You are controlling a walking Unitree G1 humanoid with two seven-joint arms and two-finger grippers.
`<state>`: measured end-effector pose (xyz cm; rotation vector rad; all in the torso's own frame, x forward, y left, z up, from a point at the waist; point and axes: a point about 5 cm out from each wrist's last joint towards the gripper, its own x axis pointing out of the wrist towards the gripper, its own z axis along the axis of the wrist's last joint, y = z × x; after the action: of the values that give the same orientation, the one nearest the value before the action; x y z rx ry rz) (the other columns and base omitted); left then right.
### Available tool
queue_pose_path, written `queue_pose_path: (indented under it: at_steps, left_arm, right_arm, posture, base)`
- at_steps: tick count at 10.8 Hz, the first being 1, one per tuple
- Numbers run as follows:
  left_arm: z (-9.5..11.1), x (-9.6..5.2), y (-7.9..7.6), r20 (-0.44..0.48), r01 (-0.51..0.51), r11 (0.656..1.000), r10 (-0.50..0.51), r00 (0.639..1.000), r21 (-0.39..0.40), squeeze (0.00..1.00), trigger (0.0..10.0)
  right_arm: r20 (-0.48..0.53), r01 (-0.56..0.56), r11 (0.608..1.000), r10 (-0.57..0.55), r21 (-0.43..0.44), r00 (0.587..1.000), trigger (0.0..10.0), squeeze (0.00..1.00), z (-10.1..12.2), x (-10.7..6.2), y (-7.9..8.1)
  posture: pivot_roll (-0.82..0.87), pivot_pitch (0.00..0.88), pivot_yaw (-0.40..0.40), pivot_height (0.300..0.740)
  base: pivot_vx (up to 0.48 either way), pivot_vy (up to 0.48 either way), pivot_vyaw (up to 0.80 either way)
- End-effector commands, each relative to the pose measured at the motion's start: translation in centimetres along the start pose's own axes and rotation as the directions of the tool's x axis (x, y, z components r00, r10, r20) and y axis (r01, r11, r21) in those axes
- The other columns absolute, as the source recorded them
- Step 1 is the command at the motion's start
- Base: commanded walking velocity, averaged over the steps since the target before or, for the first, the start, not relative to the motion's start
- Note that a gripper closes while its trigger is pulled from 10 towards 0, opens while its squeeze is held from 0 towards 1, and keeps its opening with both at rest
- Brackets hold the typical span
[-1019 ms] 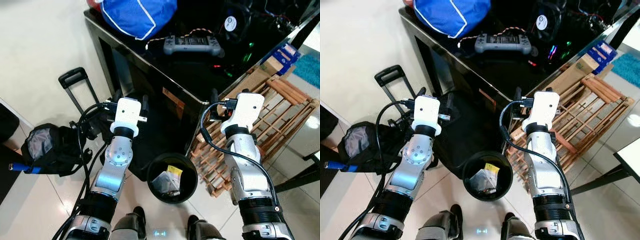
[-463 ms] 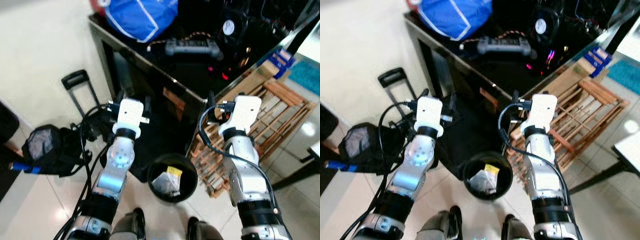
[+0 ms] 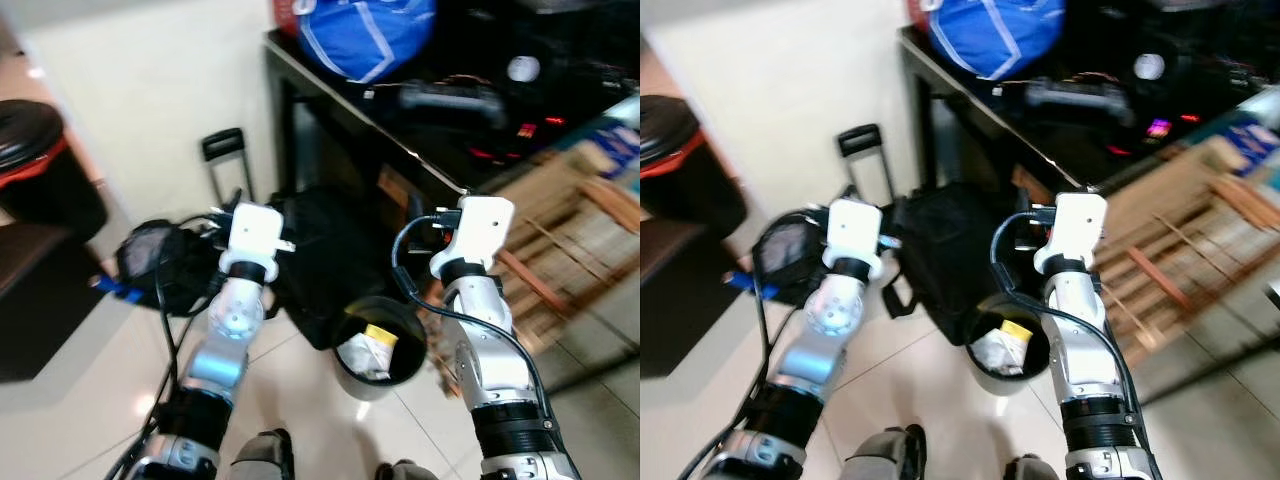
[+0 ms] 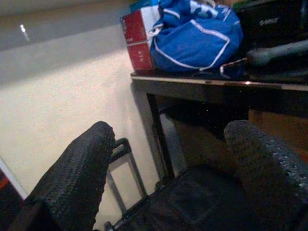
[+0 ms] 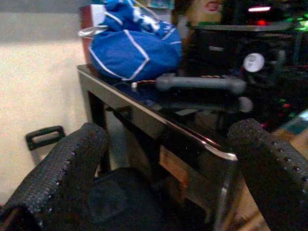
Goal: Picking trash to rubbish bin
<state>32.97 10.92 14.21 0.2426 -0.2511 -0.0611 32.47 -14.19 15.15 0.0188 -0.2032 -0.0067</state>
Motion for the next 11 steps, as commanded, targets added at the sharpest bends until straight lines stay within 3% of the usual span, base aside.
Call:
queue_pose_path:
  at_steps: [1, 3, 11]
  left_arm:
    - [0.20, 0.01, -0.35, 0.006, 0.005, 1.000, -0.005, 1.000, -0.001, 0.00, 10.0]
    - [0.21, 0.05, -0.33, 0.006, 0.003, 1.000, -0.003, 1.000, -0.004, 0.00, 10.0]
    - [0.17, -0.05, -0.24, 0.003, -0.001, 1.000, 0.001, 1.000, -0.007, 0.00, 10.0]
  right_arm:
    - [-0.011, 0.012, 1.000, -0.012, -0.001, 1.000, 10.0, 0.00, -0.11, -0.11, -0.51]
    - [-0.017, 0.012, 1.000, -0.012, -0.003, 1.000, 10.0, 0.00, -0.14, -0.11, -0.55]
    - [-0.032, 0.011, 1.000, -0.011, 0.003, 0.999, 10.0, 0.00, -0.33, -0.30, -0.51]
  posture:
    - [-0.03, 0.197, 0.022, 0.740]
    - [-0.03, 0.203, 0.021, 0.740]
    - [-0.03, 0.216, 0.019, 0.740]
  base:
    - [0.000, 0.000, 0.00]
    - [0.000, 0.000, 0.00]
    - [-0.246, 0.000, 0.00]
